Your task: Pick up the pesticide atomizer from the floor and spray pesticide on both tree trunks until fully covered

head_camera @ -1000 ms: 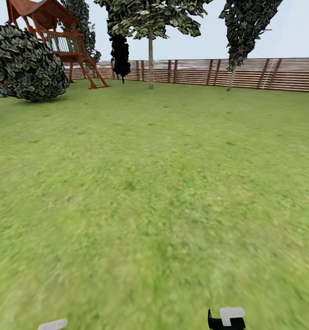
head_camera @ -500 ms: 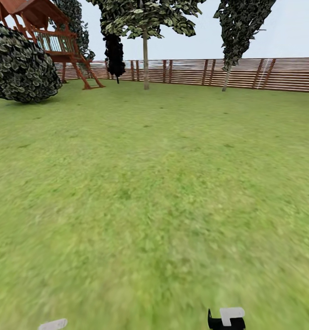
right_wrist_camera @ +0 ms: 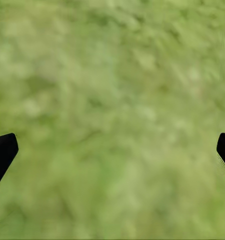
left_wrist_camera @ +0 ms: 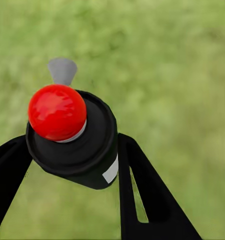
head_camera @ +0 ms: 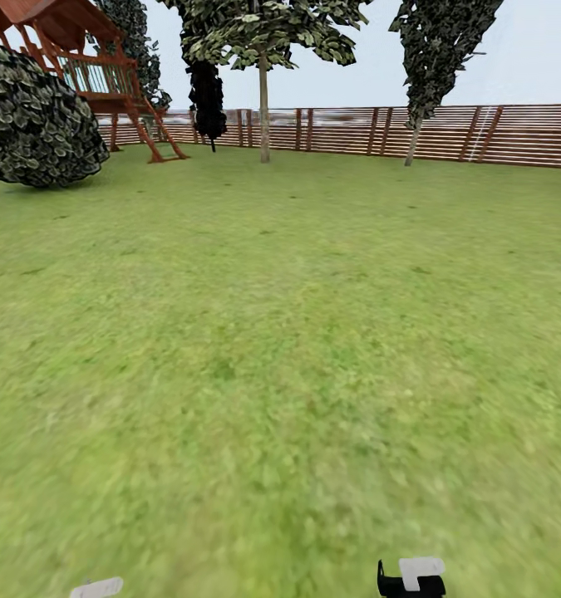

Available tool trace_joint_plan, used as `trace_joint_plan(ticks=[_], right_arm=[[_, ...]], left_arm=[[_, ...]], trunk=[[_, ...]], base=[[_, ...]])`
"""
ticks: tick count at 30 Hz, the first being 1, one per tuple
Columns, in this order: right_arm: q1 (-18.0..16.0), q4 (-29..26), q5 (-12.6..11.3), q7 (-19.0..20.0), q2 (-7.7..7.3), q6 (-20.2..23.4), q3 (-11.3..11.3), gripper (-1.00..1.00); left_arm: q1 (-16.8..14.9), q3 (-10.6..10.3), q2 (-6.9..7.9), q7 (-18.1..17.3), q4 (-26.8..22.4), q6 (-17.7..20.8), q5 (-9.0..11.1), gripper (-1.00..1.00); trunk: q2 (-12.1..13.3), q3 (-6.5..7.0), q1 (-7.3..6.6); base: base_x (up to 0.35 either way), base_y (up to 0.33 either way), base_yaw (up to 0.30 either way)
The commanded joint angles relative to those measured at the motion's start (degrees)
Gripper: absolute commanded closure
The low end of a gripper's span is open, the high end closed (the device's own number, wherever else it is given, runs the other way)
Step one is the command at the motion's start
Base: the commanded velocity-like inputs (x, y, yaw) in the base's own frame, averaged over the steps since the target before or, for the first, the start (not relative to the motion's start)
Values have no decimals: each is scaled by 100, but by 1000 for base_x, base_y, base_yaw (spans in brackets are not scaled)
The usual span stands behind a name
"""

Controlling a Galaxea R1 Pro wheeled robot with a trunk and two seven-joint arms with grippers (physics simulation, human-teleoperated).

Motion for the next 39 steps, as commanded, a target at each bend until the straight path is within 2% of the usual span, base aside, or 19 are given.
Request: trace_joint_plan(ticks=[1, 39], right_arm=[[-2, 2, 57, -35, 1, -5, -35, -100], [-2, 2, 60, -43, 0, -5, -35, -100]], left_arm=[[-4, -8, -4, -4, 6, -18, 28, 100], [-4, -4, 24, -4, 8, -15, 30, 100]], trunk=[[-2, -5, 3], [-2, -5, 3]], base=[[339, 0, 0], [338, 0, 0]])
